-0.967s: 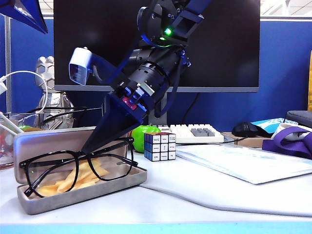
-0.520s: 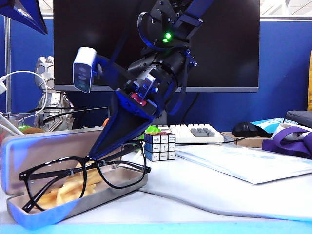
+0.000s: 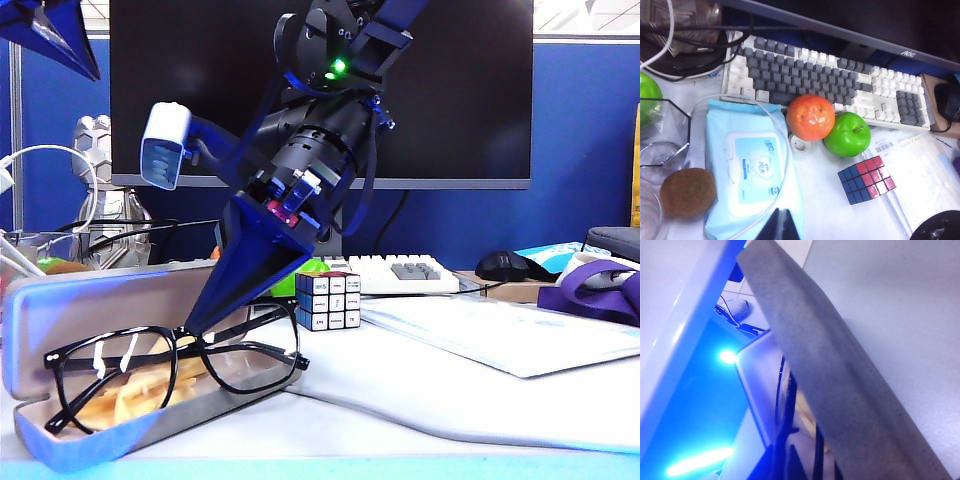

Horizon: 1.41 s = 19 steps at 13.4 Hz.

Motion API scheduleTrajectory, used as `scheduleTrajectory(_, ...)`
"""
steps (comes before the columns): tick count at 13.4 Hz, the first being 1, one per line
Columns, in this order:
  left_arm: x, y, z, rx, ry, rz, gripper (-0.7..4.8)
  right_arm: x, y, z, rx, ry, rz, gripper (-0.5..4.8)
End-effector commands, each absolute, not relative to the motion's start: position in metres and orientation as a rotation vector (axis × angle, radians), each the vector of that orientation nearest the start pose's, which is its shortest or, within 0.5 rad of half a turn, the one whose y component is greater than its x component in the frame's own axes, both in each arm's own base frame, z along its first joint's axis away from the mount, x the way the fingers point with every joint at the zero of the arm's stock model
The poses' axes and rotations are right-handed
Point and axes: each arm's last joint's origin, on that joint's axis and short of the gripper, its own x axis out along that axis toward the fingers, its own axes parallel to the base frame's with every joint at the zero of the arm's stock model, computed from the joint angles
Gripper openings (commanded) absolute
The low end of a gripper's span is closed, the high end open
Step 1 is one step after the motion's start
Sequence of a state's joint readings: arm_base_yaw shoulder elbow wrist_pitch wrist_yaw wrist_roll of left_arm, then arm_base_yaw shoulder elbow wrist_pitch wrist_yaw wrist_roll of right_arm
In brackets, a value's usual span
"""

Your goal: Pick up the glasses, fold the temples of the glasses, place the glasses into the glasses case, and finally close the glasses case.

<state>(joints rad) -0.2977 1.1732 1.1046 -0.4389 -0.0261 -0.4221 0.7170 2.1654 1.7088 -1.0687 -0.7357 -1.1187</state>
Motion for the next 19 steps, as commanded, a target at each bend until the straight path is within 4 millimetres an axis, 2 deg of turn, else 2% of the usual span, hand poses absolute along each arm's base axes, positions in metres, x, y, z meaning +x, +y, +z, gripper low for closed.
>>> scheduleTrajectory(1,0.239,-0.073,0.345,-0.327,0.539,-0.163,-0.05,0.307,0.293,0.177,-0.774,0.771,1.858,0.63)
scheduleTrajectory(2,0.239,-0.073,0.345,-0.327,0.539,-0.163,-0.05,0.307,0.293,0.178,-0.773,0.771,1.855,1.33)
scheduleTrajectory(3,0.239,-0.073,0.345,-0.327,0.539,-0.163,-0.05,0.309,0.295,0.182,-0.764,0.77,1.841,1.62)
scheduleTrajectory(9,0.239,-0.073,0.343,-0.325,0.555,-0.16,-0.05,0.308,0.294,0.207,-0.764,0.728,1.812,1.63)
scheduleTrajectory(11,0.239,-0.073,0.343,-0.324,0.556,-0.16,-0.05,0.304,0.288,0.222,-0.824,0.753,1.749,1.63)
scheduleTrajectory(12,0.239,-0.073,0.343,-0.324,0.556,-0.16,-0.05,0.299,0.28,0.233,-0.832,0.913,1.605,1.62)
scheduleTrajectory(15,0.239,-0.073,0.343,-0.324,0.556,-0.16,-0.05,0.294,0.27,0.235,-0.787,1.19,1.346,1.57)
scheduleTrajectory(19,0.239,-0.073,0.343,-0.324,0.556,-0.16,-0.05,0.298,0.264,0.233,-0.798,1.226,1.281,1.52)
